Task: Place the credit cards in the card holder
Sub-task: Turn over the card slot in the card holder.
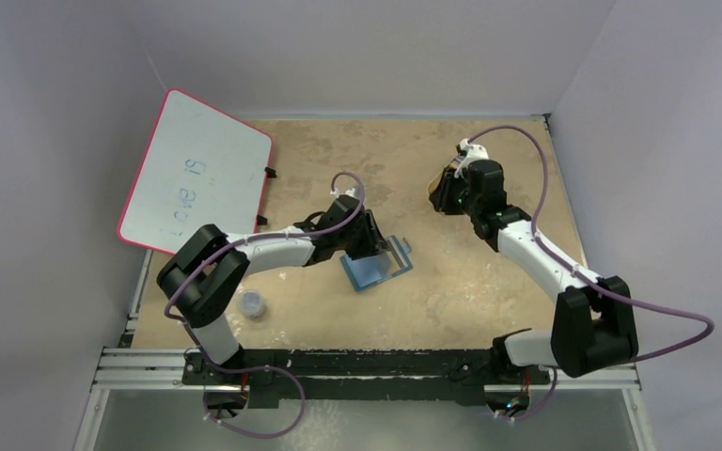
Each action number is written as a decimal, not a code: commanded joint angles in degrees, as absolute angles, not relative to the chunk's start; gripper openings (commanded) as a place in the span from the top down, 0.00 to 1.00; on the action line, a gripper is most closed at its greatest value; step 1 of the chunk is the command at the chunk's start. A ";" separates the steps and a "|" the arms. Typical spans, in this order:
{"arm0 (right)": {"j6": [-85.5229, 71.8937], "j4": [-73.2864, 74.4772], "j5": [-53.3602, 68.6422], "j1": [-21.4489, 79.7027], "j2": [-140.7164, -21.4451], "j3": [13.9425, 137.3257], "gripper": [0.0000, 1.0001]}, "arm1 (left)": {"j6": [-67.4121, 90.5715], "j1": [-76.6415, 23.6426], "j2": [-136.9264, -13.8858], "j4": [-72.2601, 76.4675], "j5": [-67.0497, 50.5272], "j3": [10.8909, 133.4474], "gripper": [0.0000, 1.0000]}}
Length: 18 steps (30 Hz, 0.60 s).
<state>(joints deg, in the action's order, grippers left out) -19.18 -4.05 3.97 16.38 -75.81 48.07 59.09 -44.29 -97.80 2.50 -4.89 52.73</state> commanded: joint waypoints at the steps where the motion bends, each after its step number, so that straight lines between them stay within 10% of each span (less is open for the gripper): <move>1: -12.42 -3.77 3.29 13.90 -78.64 54.13 0.64 | 57.96 -44.38 -99.55 5.02 -3.82 56.56 0.60; 18: 2.51 -3.89 -3.58 10.10 -93.26 66.96 0.45 | 57.34 -44.38 -103.34 5.12 -5.84 59.75 0.59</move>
